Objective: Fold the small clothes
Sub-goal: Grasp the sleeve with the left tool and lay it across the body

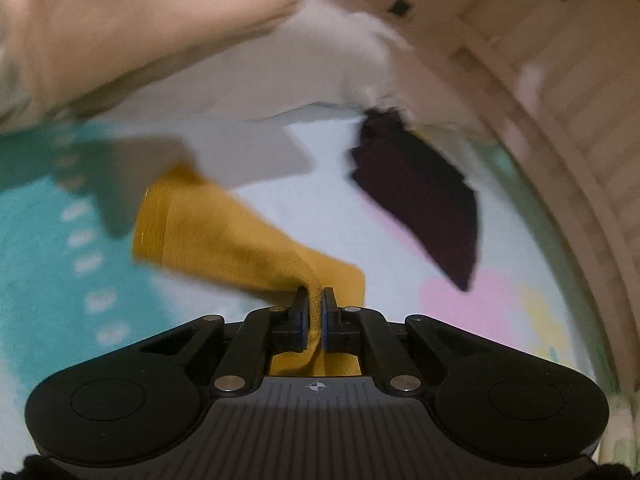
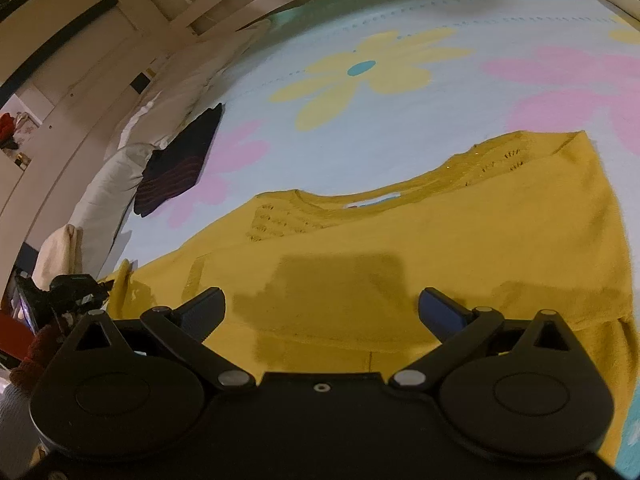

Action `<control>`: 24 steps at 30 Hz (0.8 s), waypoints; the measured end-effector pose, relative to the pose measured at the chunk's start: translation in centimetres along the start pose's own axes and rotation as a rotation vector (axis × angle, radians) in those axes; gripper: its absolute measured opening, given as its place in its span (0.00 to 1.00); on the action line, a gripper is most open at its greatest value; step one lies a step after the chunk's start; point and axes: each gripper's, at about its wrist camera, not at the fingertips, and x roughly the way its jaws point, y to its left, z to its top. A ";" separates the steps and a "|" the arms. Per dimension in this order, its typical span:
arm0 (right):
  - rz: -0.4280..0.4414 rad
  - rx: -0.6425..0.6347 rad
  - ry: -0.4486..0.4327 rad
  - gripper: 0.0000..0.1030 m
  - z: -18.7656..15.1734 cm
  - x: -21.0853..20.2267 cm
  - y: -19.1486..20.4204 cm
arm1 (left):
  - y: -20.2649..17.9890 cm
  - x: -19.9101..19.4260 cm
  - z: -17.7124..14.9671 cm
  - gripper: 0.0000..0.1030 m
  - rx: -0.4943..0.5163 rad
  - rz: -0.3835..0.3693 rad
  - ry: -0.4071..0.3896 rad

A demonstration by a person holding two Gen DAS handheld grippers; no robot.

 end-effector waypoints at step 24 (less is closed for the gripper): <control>-0.077 0.121 -0.110 1.00 0.9 -4.5 -5.9 | -27.8 -5.6 -24.4 0.39 0.663 -0.564 0.333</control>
